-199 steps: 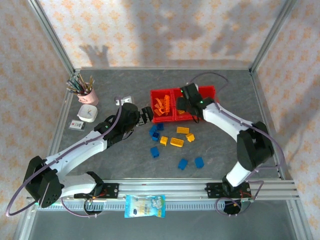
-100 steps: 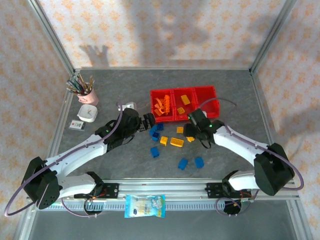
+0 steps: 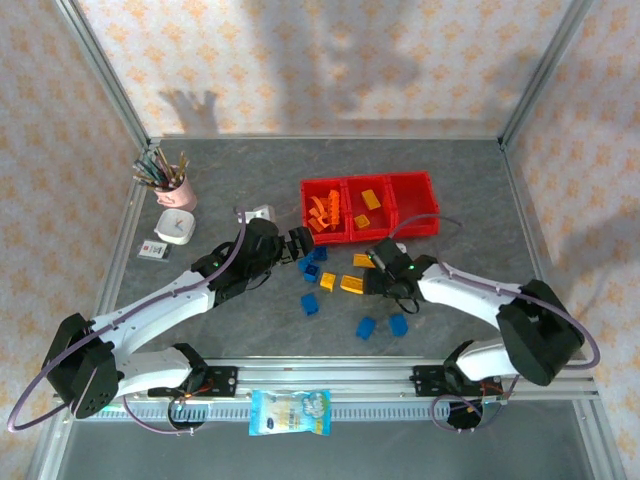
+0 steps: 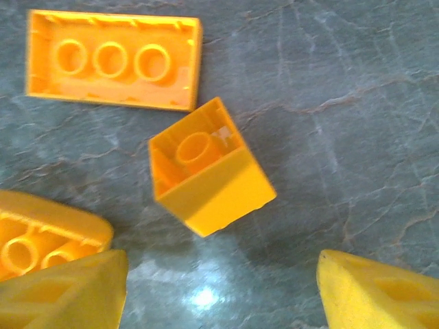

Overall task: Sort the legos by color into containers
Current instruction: Pick up the lego from the center of the table.

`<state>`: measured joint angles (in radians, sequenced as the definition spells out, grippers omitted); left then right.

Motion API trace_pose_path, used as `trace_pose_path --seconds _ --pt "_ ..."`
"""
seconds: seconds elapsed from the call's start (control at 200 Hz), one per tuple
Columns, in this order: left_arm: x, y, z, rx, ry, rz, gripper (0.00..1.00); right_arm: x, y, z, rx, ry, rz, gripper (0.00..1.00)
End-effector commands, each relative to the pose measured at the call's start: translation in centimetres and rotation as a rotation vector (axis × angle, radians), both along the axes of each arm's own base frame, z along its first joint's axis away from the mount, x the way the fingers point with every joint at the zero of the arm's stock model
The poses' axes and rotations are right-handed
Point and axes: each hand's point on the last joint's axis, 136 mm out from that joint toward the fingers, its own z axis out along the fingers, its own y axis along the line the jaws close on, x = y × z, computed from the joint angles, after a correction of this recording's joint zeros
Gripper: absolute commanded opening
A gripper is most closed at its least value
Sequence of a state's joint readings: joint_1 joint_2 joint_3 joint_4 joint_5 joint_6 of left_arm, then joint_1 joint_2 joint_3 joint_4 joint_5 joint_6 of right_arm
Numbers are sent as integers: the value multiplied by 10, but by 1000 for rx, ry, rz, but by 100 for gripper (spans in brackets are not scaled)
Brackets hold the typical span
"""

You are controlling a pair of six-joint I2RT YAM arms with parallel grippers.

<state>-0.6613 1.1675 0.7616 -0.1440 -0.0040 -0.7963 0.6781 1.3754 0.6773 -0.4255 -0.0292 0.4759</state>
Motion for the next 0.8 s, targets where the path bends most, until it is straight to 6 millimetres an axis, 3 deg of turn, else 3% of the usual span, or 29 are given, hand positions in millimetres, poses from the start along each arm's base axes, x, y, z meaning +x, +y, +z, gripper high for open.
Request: trace_pose_path --seconds 0.0,0.235,0.501,0.796 --pt "1 -4 0 -7 0 1 99 23 -6 12 -53 -90 -53 69" --pt "2 -2 0 -3 -1 12 99 43 -2 5 -66 -90 -38 66" --pt "4 -4 -1 8 8 11 99 64 -4 -3 -78 -81 -39 55" --pt "6 -4 1 15 4 16 99 57 -3 -3 -51 -59 -22 35"
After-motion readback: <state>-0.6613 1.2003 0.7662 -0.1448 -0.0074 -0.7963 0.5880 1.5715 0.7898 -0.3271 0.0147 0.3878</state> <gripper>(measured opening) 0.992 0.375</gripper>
